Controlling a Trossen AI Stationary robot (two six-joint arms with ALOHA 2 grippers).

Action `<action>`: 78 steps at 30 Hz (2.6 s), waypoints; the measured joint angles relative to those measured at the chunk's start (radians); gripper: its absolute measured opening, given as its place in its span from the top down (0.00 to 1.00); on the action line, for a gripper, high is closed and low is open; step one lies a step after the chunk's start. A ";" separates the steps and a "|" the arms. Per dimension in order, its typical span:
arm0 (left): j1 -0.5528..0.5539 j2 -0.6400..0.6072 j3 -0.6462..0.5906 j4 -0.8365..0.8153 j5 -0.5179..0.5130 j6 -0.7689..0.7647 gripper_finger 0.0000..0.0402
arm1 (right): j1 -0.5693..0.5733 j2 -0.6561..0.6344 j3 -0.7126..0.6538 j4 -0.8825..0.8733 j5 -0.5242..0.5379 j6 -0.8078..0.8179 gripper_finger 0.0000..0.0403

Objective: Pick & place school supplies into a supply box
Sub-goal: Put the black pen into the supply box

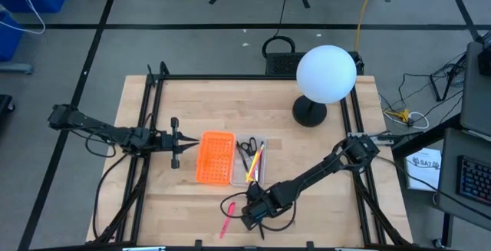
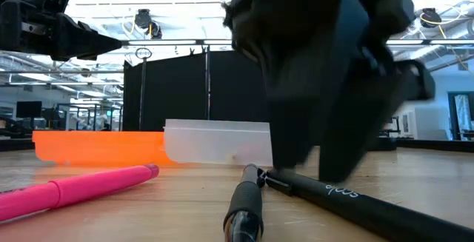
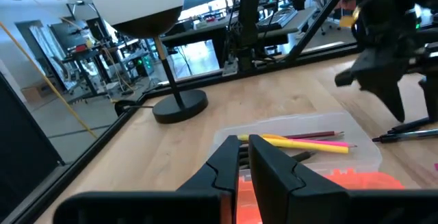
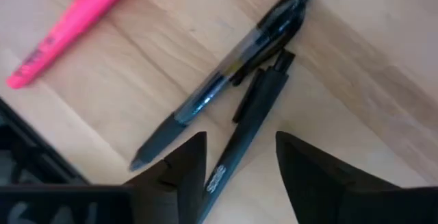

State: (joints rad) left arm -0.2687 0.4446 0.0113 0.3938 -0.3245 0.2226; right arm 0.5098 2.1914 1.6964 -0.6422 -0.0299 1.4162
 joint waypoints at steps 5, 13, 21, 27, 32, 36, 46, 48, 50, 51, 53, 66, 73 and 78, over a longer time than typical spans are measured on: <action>0.000 0.000 0.000 -0.001 0.000 -0.003 0.90 | 0.000 -0.010 -0.078 0.072 0.001 0.012 0.55; 0.000 0.000 0.000 -0.001 0.000 -0.016 0.90 | 0.000 -0.006 -0.140 0.039 -0.005 0.008 0.58; 0.000 0.000 0.000 -0.001 0.000 -0.018 0.90 | 0.001 -0.005 -0.147 -0.166 -0.035 0.008 0.60; 0.000 0.000 0.000 -0.008 0.000 -0.019 0.90 | 0.001 -0.003 -0.147 -0.308 -0.030 0.001 0.60; 0.000 0.000 0.000 -0.029 0.000 -0.046 0.90 | 0.002 -0.030 -0.151 -0.363 0.033 0.004 0.60; 0.000 0.000 0.000 -0.034 0.000 -0.058 0.90 | 0.003 -0.084 -0.152 -0.359 0.108 0.011 0.60; 0.000 0.000 0.000 -0.056 0.001 -0.097 0.90 | 0.002 -0.142 -0.154 -0.110 0.057 0.037 0.67; 0.000 0.000 0.000 -0.066 0.001 -0.097 0.90 | 0.003 -0.134 -0.154 -0.019 0.055 0.032 0.70; 0.000 0.000 0.000 -0.071 0.001 -0.097 0.90 | 0.005 -0.132 -0.152 0.041 0.056 0.032 0.73; 0.000 0.000 0.000 -0.071 0.001 -0.097 0.90 | 0.007 -0.130 -0.152 0.061 0.058 0.035 0.74; 0.000 0.000 0.000 -0.071 0.001 -0.097 0.90 | 0.009 -0.128 -0.152 0.075 0.067 0.036 0.76; 0.000 0.000 0.000 -0.070 0.000 -0.067 0.90 | -0.005 -0.097 -0.151 0.064 0.111 -0.026 0.77; 0.000 0.000 0.000 -0.074 -0.007 -0.068 0.90 | -0.020 -0.052 -0.147 0.128 0.052 -0.045 0.73; 0.000 0.000 0.000 -0.077 -0.017 -0.069 0.90 | -0.020 -0.045 -0.145 0.110 0.047 -0.051 0.70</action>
State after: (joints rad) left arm -0.2687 0.4446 0.0116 0.3164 -0.3412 0.1539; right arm 0.4900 2.1468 1.5513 -0.5319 0.0168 1.3650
